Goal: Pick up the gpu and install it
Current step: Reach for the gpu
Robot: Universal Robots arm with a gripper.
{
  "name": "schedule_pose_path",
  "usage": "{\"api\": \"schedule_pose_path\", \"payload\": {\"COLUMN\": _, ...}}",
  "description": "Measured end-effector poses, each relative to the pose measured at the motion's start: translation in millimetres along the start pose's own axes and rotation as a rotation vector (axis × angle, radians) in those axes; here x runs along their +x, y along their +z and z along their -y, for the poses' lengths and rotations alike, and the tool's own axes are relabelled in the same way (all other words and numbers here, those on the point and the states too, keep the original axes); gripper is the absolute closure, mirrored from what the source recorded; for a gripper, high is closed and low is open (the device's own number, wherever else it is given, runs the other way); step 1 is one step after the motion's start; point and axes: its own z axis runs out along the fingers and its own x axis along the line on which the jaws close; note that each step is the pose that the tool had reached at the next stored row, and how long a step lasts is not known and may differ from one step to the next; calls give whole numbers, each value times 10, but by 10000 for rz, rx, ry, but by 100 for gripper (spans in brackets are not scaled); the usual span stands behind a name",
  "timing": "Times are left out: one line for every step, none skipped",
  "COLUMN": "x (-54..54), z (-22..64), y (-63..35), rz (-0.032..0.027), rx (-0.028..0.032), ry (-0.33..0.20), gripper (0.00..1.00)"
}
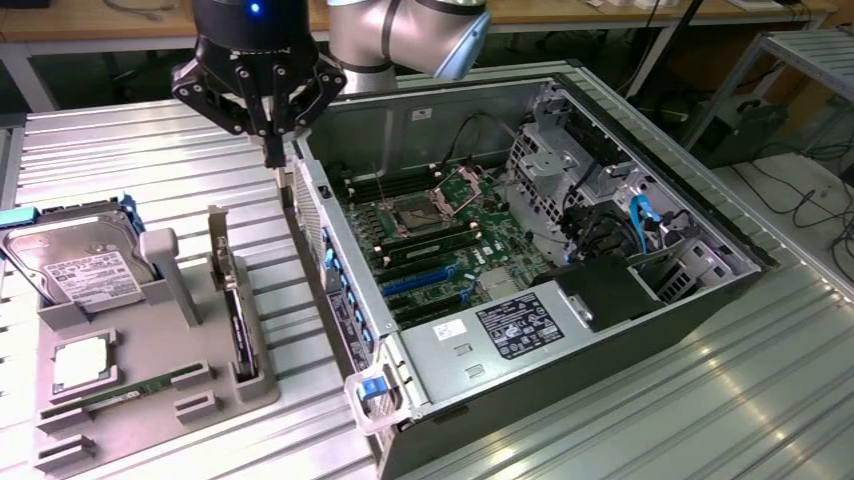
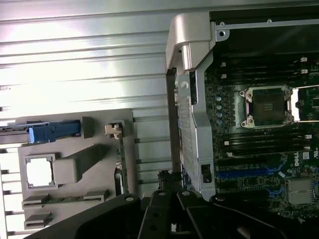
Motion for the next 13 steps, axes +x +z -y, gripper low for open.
{"api": "schedule_pose_path", "payload": {"x": 10, "z": 1, "y": 0, "rz": 1, "rx": -1, "ry": 0, "gripper": 89}}
{"api": "schedule_pose_path", "payload": {"x": 20, "z": 2, "y": -1, "rz": 0, "rx": 0, "ry": 0, "gripper": 89}}
{"api": "schedule_pose_path", "payload": {"x": 30, "z": 3, "y": 0, "rz": 1, "rx": -1, "ry": 0, "gripper": 89}}
{"api": "schedule_pose_path", "payload": {"x": 40, "z": 4, "y": -1, "rz": 1, "rx": -1, "ry": 0, "gripper": 89}}
{"api": "schedule_pose_path", "payload": {"x": 49, "z": 4, "y": -1, "rz": 0, "rx": 0, "ry": 0, "gripper": 89}}
{"api": "schedule_pose_path", "payload": {"x": 59, "z": 5, "y": -1, "rz": 0, "rx": -1, "ry": -1, "gripper": 89}}
{"api": "schedule_pose_path", "payload": {"x": 66, "z": 6, "y": -1, "rz": 1, "rx": -1, "ry": 0, "gripper": 89}}
{"api": "schedule_pose_path", "payload": {"x": 72, "z": 6, "y": -2, "rz": 0, "rx": -1, "ry": 0, "gripper": 89}}
{"api": "schedule_pose_path", "payload": {"x": 79, "z": 7, "y": -2, "rz": 0, "rx": -1, "ry": 0, "gripper": 89}}
{"api": "schedule_pose_path", "payload": {"x": 88, "z": 8, "y": -2, "rz": 0, "rx": -1, "ry": 0, "gripper": 89}}
{"api": "schedule_pose_path", "payload": {"x": 98, "z": 9, "y": -2, "rz": 0, "rx": 0, "ry": 0, "gripper": 89}}
{"api": "schedule_pose_path", "payload": {"x": 106, "z": 9, "y": -2, "rz": 0, "rx": -1, "ry": 0, "gripper": 89}}
{"api": "schedule_pose_path", "payload": {"x": 114, "z": 10, "y": -3, "rz": 0, "rx": -1, "ry": 0, "gripper": 89}}
